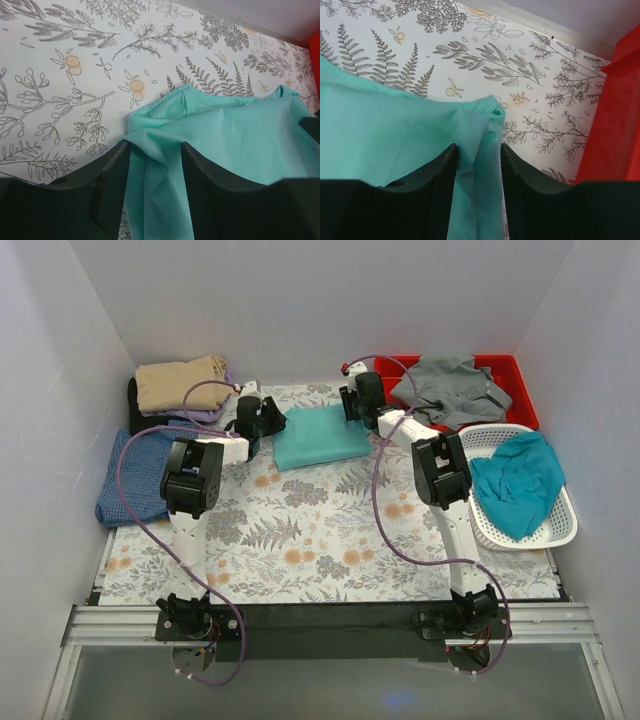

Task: Fold and stack the t-shirts
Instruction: Fold the tshirt

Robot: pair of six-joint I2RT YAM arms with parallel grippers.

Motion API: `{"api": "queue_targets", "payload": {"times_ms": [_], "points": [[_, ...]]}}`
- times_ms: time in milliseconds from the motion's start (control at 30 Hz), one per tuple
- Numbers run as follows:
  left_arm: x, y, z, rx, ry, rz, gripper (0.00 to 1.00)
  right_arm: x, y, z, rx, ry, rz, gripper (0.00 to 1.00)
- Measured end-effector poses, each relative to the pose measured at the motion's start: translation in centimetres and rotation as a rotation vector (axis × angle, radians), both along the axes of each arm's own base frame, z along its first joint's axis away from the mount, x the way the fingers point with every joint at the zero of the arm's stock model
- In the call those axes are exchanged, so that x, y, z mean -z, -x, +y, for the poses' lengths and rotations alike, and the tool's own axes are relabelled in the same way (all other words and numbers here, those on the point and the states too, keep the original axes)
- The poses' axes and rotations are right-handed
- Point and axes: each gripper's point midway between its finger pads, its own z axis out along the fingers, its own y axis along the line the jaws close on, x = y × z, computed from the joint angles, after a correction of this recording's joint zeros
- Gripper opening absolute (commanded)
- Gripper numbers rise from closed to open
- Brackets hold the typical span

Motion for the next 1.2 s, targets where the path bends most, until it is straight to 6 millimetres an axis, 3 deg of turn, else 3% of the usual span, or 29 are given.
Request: {"api": "queue_targets", "payload": {"times_ms": [100,167,333,433,500,600,767,933,1200], "points": [[-1.0,-0.2,0.4,-0.015,-0.023,-0.019,0.46,-1.4,0.8,-0.5,-0.009,0.021,-0.011,0.47],[-2.6,-0.1,0.9,-0.028,-0.046,-0.045,0.48,-2.9,1.1,-0.8,-0.014,0.027,-0.033,0.47],[-9.4,0.6,1.6,-0.033,-0.069,-0.136,0.50,-7.1,2.0,-0.6,-0.053,0.005,-0.085,0.47],[-13.0,1.9,0.5,0.039,-0.020,-0.159,0.50,-8.9,3.0,0.1,-0.092,-0.035,-0.077,0.47],[-14.2,2.9,-0.6,0.101,0.026,-0.153,0.50,-9.1,4.5,0.4,-0.121,-0.064,-0.036,0.47],[-12.8,4.8,-2.3,0.191,0.085,-0.093,0.50,-8.3,7.2,0.6,-0.157,-0.100,0.049,0.47],[-6.1,7.1,-4.6,0.295,0.151,0.095,0.50,-6.5,9.5,1.0,-0.185,-0.134,0.159,0.47],[0.3,8.5,-5.9,0.349,0.202,0.266,0.50,-4.8,10.0,1.5,-0.196,-0.154,0.218,0.47],[0.7,8.0,-6.2,0.346,0.220,0.286,0.50,1.8,11.3,1.4,-0.170,-0.139,0.372,0.45]]}}
